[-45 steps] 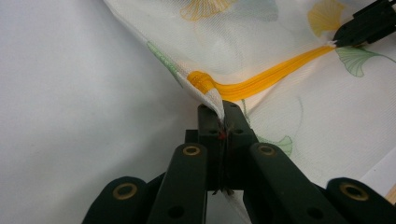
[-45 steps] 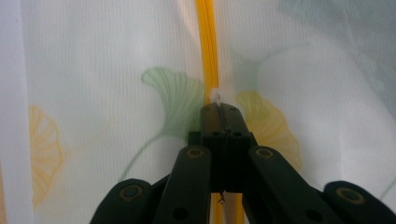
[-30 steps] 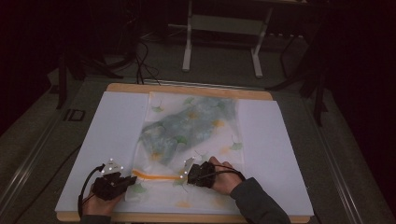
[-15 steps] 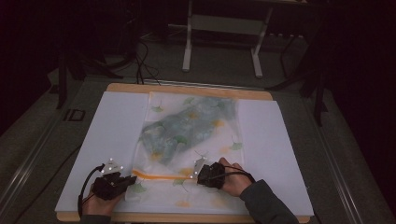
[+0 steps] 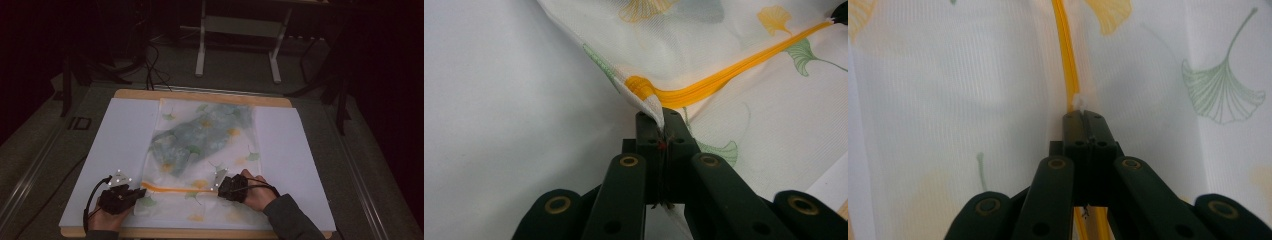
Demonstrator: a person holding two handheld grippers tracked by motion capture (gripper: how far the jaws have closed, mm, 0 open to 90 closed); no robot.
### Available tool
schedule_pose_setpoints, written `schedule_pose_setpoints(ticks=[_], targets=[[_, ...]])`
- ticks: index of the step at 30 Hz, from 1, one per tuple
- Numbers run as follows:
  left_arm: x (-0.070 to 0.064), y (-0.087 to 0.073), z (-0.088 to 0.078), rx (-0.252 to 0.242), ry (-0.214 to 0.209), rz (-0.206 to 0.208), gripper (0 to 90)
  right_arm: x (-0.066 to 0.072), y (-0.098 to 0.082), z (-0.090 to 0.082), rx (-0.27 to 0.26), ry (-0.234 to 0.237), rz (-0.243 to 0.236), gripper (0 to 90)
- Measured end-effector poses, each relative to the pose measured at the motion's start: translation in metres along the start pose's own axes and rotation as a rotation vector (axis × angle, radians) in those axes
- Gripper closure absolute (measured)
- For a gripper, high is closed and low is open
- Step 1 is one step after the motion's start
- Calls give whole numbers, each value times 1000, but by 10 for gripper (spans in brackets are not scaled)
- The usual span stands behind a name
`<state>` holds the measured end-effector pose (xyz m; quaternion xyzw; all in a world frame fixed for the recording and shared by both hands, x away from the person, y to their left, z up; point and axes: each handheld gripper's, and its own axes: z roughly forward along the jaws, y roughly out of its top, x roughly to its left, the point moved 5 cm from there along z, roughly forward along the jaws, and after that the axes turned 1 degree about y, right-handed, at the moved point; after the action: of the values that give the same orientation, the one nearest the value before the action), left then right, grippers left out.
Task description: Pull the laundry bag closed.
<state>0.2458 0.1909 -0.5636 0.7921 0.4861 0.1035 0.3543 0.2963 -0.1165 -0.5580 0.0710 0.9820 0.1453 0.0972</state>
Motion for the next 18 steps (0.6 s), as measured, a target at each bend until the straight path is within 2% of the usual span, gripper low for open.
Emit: schedule_pose_setpoints(ticks=[10,18], targets=[[0,0,0,1,2,-1,885,-4,-15,-5,22,-15,-3,900],[1,0,0,1,1,-2,885,-7,-31,-11,30,-28,20,900]])
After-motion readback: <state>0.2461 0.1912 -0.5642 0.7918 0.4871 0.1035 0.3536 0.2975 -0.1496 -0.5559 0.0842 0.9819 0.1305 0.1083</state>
